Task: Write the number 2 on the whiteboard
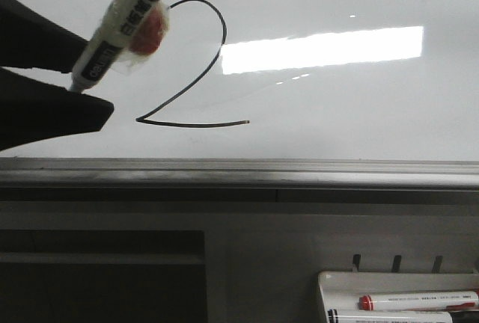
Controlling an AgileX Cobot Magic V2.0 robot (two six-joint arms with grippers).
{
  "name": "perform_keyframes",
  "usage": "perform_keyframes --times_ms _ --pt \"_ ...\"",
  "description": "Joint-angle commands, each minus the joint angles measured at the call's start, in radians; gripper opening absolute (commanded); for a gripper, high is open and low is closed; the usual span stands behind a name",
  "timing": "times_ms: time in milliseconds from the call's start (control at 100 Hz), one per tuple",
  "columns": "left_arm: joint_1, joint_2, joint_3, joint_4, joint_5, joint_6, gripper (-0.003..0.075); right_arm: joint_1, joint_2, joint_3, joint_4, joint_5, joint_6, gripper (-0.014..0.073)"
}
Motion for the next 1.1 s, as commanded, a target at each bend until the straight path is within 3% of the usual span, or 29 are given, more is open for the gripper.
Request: perform_keyframes --times_ms 0,100,400,470,570,630,880,1090 --pt "-0.005 -0.003 -0.032 -0.021 -0.066 -0.002 0.0137 0.000 -0.019 -0.035 0.013 -0.054 -0.002 -0.0050" --pt "-0.008 -0.003 -0.032 -0.021 -0.090 -0.002 -0.0023 0.000 -0.019 -0.035 0.013 -0.054 -0.002 -0.0050" --pt "-0.008 -0.003 -0.032 -0.021 -0.096 -0.002 -0.0020 0.000 -0.019 -0.035 0.025 -0.053 -0.002 -0.0029" --pt "-0.008 -0.003 -0.032 -0.019 -0.096 -0.002 -0.0020 0.000 -0.019 -0.035 0.025 -0.053 -0.009 0.0101" --pt "-0.008 -0.003 -0.032 -0.019 -0.096 -0.002 -0.0020 0.000 -0.019 -0.035 0.023 -0.083 -0.009 0.0487" --pt "-0.008 -0.003 -0.032 -0.029 -0.096 -0.002 -0.0020 -0.002 -0.019 -0.035 0.001 -0.131 -0.009 0.0663" --pt "0.009 -0.003 -0.032 -0.435 -0.111 -0.012 -0.0020 -0.013 -0.093 -0.038 -0.083 -0.335 -0.009 0.0583" --pt "0.016 0.029 -0.032 -0.933 -0.126 -0.014 -0.0020 -0.013 -0.174 -0.038 -0.118 -0.349 -0.009 0.0576"
